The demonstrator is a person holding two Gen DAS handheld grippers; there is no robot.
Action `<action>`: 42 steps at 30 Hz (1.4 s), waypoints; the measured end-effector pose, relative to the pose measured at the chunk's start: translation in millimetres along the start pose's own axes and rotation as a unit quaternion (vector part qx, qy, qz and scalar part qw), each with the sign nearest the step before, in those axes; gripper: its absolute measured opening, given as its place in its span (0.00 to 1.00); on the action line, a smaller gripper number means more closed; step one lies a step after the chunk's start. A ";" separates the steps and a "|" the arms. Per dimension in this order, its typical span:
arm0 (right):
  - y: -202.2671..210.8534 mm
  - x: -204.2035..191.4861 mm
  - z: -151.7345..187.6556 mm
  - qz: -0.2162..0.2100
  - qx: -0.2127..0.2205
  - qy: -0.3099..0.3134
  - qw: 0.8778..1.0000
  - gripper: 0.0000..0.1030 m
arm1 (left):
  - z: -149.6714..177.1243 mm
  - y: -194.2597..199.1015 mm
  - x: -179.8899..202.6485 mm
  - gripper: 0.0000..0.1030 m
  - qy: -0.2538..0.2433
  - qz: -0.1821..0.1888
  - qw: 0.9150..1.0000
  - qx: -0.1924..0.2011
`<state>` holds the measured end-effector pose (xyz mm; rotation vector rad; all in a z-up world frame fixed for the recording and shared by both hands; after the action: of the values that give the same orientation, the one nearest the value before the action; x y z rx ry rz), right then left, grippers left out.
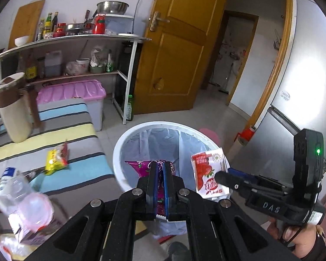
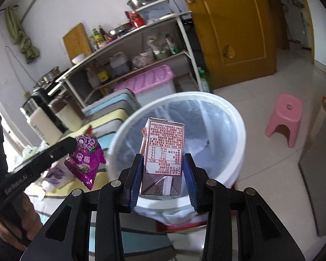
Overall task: Collect trash
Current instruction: 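Carry the wrapper and carton over the white trash bin with both grippers, then open both grippers to drop the wrapper and carton into the bin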
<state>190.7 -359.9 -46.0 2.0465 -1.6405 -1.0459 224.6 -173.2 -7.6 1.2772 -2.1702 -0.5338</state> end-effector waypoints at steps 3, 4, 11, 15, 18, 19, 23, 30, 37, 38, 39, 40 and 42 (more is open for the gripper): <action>-6.7 5.2 1.0 0.016 -0.005 0.004 1.000 0.37 | -3.5 -14.7 2.1 0.04 0.003 0.009 1.000 -0.009; -8.6 5.8 1.5 0.021 -0.007 0.007 1.000 0.37 | -4.0 -20.0 1.7 0.04 0.004 0.010 1.000 -0.014; -13.6 6.0 3.7 0.027 -0.016 0.013 0.999 0.38 | -1.0 -37.9 -2.9 0.04 0.009 0.018 0.999 -0.034; -14.9 6.4 3.8 0.031 -0.016 0.012 0.999 0.38 | -0.5 -42.0 -6.2 0.07 0.011 0.020 0.999 -0.040; -13.5 6.8 3.9 0.035 -0.014 0.012 0.999 0.38 | -1.1 -40.4 -8.4 0.10 0.015 0.022 0.999 -0.038; -12.5 6.3 3.9 0.037 -0.013 0.012 0.999 0.38 | -1.0 -38.8 -8.5 0.10 0.016 0.022 0.999 -0.036; -6.3 2.0 4.5 0.038 -0.008 0.016 0.999 0.38 | 1.8 -28.5 -8.0 0.10 0.019 0.023 0.999 -0.030; 14.2 -20.2 8.1 0.037 0.009 0.046 0.998 0.38 | 8.9 7.9 -10.0 0.10 0.018 0.015 1.000 0.001; 32.9 -53.0 16.6 0.024 0.021 0.076 0.997 0.38 | 22.4 46.2 -21.4 0.10 0.028 -0.004 0.999 0.019; 35.8 -58.7 17.8 0.023 0.024 0.083 0.996 0.38 | 23.9 50.6 -22.8 0.10 0.029 -0.007 0.999 0.020; 37.8 -63.2 18.6 0.022 0.026 0.087 0.996 0.38 | 26.4 55.8 -24.7 0.10 0.029 -0.010 0.999 0.022; 41.0 -69.8 19.8 0.019 0.030 0.095 0.995 0.38 | 28.3 60.8 -27.6 0.10 0.029 -0.014 0.999 0.025; 44.0 -78.3 21.8 0.015 0.034 0.104 0.994 0.38 | 33.2 71.9 -31.9 0.10 0.030 -0.024 0.999 0.029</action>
<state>138.5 -295.2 -5.7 2.0874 -1.6147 -0.7468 168.3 -109.6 1.0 1.3616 -2.1239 -0.4475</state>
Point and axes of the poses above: each gripper's, at about its wrist camera, not at the fingertips, and y roughly against the way its jaws point, x to its right, z to its underside, the point moved 2 cm from there along -y, roughly the way its jaws point, and after that the axes turned 2 degrees about y, right-handed, at the moved point
